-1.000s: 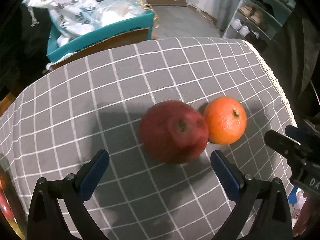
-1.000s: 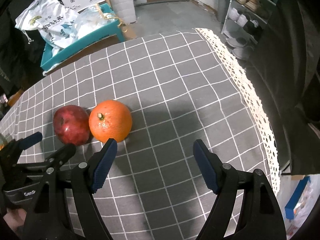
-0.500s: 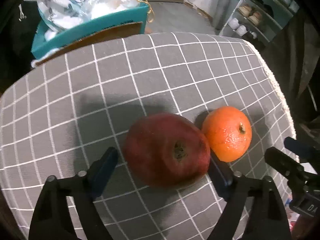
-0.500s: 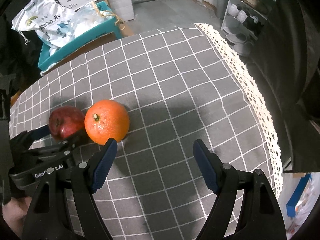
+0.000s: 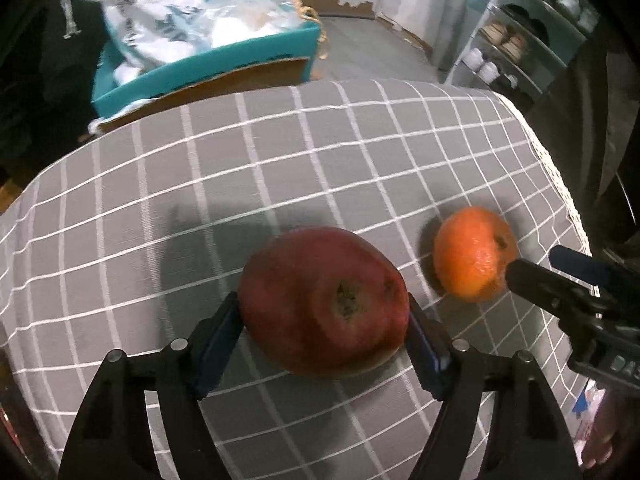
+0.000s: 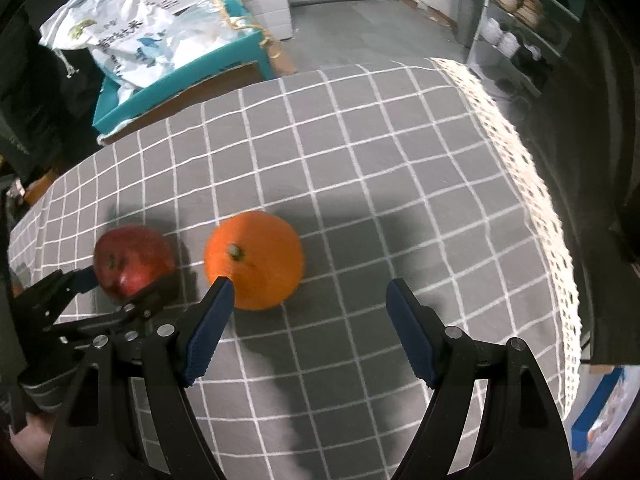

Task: Organize fruits
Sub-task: 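Grasp the red apple with the left tool while the right tool grasps the tangerine, then carry the red apple and tangerine over the green bowl with both tools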

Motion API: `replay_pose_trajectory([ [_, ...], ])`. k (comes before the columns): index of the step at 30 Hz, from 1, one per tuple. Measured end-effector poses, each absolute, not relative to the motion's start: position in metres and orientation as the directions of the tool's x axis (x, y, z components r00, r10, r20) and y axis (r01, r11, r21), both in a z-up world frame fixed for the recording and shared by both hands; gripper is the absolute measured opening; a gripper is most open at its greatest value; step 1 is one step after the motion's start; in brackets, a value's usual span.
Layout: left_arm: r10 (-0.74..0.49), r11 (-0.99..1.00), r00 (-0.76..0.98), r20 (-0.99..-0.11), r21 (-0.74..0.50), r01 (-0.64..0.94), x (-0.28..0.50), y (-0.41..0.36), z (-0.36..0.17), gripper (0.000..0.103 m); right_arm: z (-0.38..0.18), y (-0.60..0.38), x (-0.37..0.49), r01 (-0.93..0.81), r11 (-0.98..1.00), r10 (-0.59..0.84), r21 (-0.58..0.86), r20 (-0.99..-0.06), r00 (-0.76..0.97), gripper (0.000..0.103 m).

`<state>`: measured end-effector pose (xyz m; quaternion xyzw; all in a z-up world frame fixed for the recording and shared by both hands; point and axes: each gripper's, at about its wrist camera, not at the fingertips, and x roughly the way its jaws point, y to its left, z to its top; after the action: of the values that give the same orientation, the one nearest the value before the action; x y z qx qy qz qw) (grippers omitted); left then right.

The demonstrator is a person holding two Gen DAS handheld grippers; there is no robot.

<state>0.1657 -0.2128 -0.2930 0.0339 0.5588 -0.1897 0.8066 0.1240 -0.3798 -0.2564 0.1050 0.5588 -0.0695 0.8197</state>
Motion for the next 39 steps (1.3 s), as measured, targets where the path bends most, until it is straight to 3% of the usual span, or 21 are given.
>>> replay_pose_trajectory([
  [19, -0.241, 0.957, 0.345, -0.907, -0.163, 0.240, 0.175, -0.154, -0.283, 0.078, -0.298, -0.348, 0.161, 0.176, 0.981, 0.024, 0.079, -0.955, 0.295, 0.078],
  [23, -0.246, 0.957, 0.348, -0.905, -0.170, 0.234, 0.173, -0.151, -0.281, 0.078, -0.301, -0.348, 0.160, 0.185, 0.982, -0.009, 0.046, -0.957, 0.290, 0.066],
  [39, -0.252, 0.960, 0.404, -0.879, -0.173, 0.222, 0.157, -0.133, -0.249, 0.078, -0.272, -0.328, 0.147, 0.142, 0.990, -0.030, 0.022, -0.936, 0.351, 0.063],
])
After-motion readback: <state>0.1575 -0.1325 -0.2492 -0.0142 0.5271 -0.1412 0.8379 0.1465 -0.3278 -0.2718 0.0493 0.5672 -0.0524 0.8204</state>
